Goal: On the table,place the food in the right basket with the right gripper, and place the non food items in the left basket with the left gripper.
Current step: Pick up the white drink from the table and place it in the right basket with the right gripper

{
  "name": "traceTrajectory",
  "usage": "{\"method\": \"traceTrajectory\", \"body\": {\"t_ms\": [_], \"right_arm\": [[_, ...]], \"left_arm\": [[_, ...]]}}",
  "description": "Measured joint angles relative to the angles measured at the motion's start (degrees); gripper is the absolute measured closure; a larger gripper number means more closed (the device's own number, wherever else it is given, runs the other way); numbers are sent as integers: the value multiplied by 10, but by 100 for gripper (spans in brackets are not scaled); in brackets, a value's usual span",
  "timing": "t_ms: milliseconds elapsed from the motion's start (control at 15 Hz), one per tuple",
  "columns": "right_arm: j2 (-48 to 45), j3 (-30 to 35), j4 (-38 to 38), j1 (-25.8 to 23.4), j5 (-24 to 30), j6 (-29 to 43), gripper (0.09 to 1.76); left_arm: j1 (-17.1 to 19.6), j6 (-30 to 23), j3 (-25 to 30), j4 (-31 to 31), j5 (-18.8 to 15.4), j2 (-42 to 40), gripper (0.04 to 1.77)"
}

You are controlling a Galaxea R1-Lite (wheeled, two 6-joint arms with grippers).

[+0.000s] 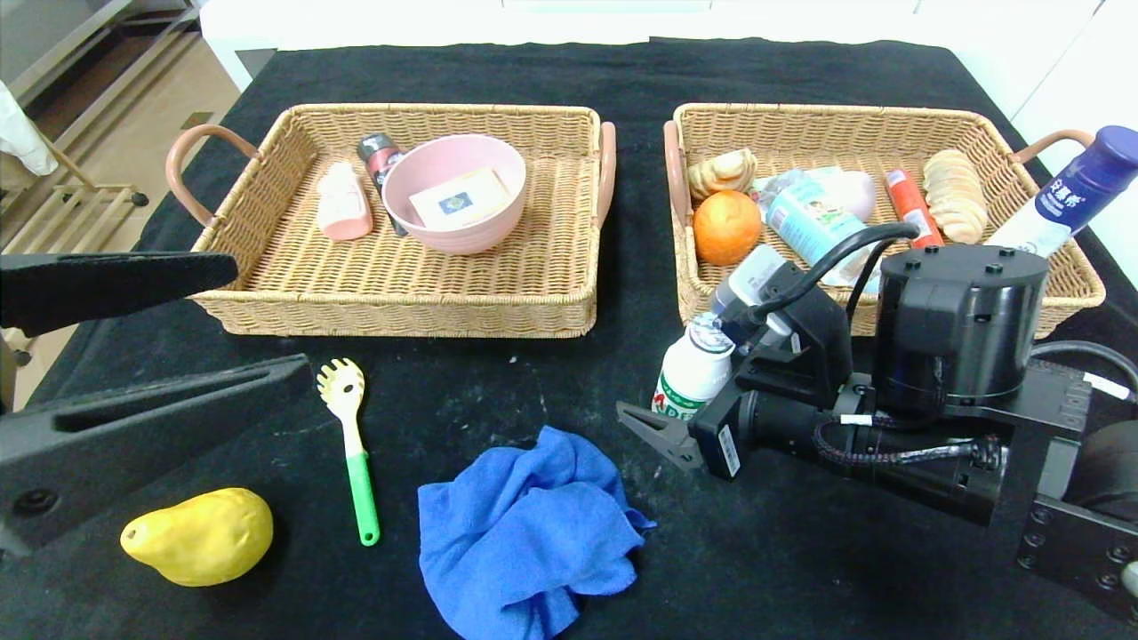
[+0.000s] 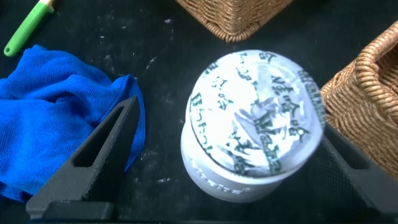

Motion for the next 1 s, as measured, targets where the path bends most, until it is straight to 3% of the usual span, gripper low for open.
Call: {"method": "traceTrajectory", "body": {"t_ms": [133, 400, 533, 1000], "right_arm": [[0, 0, 0, 0, 0, 0, 14], [0, 0, -1, 0, 0, 0, 72], [0, 0, -1, 0, 0, 0, 89], [2, 0, -3, 0, 0, 1, 94]], "left_arm": [[0, 0, 0, 0, 0, 0, 9], [0, 0, 0, 0, 0, 0, 9], [0, 0, 0, 0, 0, 0, 9], [0, 0, 0, 0, 0, -2, 9]]}}
